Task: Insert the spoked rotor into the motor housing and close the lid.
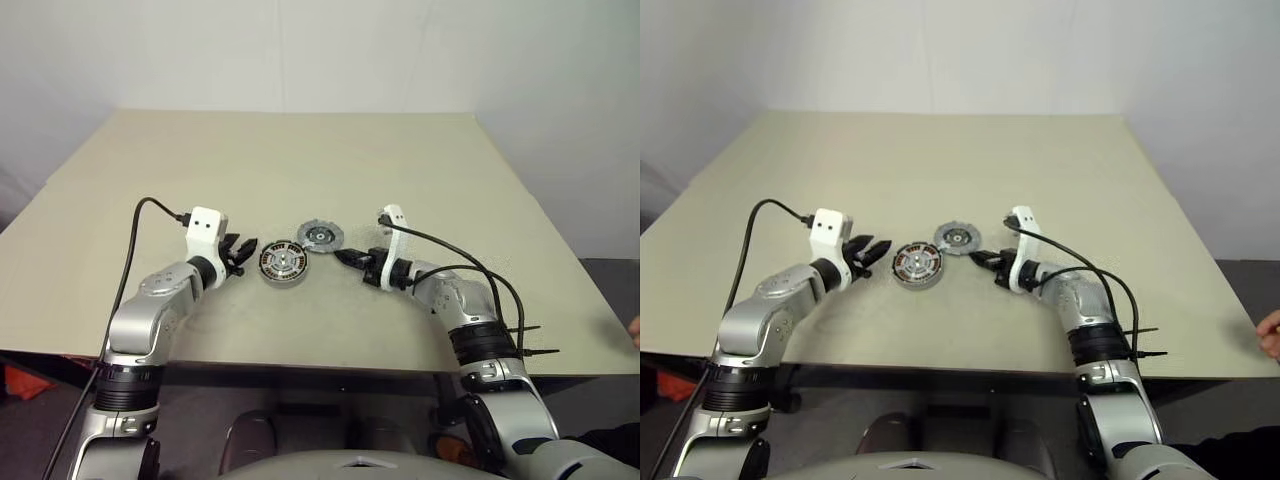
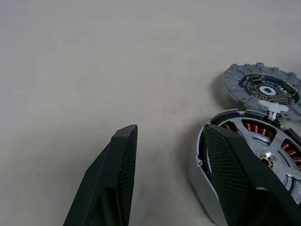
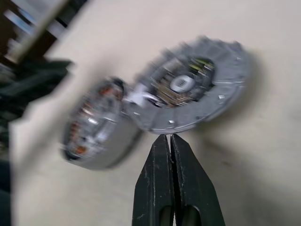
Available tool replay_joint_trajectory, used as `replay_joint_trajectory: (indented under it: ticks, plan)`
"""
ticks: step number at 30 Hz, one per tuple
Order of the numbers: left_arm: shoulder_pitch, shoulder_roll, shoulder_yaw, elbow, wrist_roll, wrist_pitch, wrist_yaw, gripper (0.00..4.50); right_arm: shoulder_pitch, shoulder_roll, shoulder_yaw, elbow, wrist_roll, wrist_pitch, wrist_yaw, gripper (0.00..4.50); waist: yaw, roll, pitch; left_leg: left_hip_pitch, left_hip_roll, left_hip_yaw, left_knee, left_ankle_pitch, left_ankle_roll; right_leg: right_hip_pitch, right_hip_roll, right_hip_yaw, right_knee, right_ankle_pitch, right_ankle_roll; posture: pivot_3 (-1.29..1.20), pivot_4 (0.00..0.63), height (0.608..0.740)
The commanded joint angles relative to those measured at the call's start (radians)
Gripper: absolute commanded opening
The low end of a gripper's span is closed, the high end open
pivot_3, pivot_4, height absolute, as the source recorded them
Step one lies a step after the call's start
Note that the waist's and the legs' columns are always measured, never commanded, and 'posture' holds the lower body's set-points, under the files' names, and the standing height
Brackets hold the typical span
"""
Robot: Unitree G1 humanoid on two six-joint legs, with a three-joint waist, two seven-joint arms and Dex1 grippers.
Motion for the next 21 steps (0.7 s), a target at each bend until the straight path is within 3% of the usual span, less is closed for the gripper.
replay_joint_trajectory:
  ticks: [1, 12, 16, 21]
  plan:
    - [-0.020, -0.002, 0.000, -0.002, 0.005, -0.029, -0.007, 2.37, -0.033, 0.034, -0.033, -0.082, 0.095, 0.027, 0.047, 0.04, 0.000, 0.000, 0.000, -0.002, 0.000, 0.000, 0.000, 0.000, 0.000, -0.002, 0.000, 0.000, 0.000, 0.000, -0.001, 0.00, 0.000, 0.740]
    - [-0.015, 0.001, 0.004, 0.000, 0.004, -0.031, -0.009, 2.37, -0.045, 0.044, -0.037, -0.063, 0.100, 0.026, 0.030, 0.04, 0.008, 0.000, 0.000, -0.012, 0.001, 0.000, 0.006, 0.001, -0.001, -0.008, 0.000, 0.000, 0.004, 0.000, -0.002, 0.00, 0.000, 0.740]
    - [-0.013, -0.001, 0.002, -0.001, 0.005, -0.032, -0.008, 2.37, -0.077, 0.052, -0.087, -0.007, 0.087, 0.039, -0.081, 0.04, 0.008, 0.000, 0.000, -0.011, 0.001, 0.000, 0.007, 0.001, -0.002, -0.008, 0.000, 0.000, 0.008, 0.000, -0.002, 0.00, 0.000, 0.740]
    - [-0.007, -0.006, 0.000, -0.004, 0.005, -0.035, -0.008, 2.37, -0.085, -0.018, -0.121, 0.017, 0.072, 0.141, -0.173, 0.04, 0.012, 0.000, 0.000, -0.011, 0.001, 0.000, 0.009, 0.002, -0.004, -0.008, 0.000, 0.000, 0.010, 0.000, -0.002, 0.00, 0.000, 0.740]
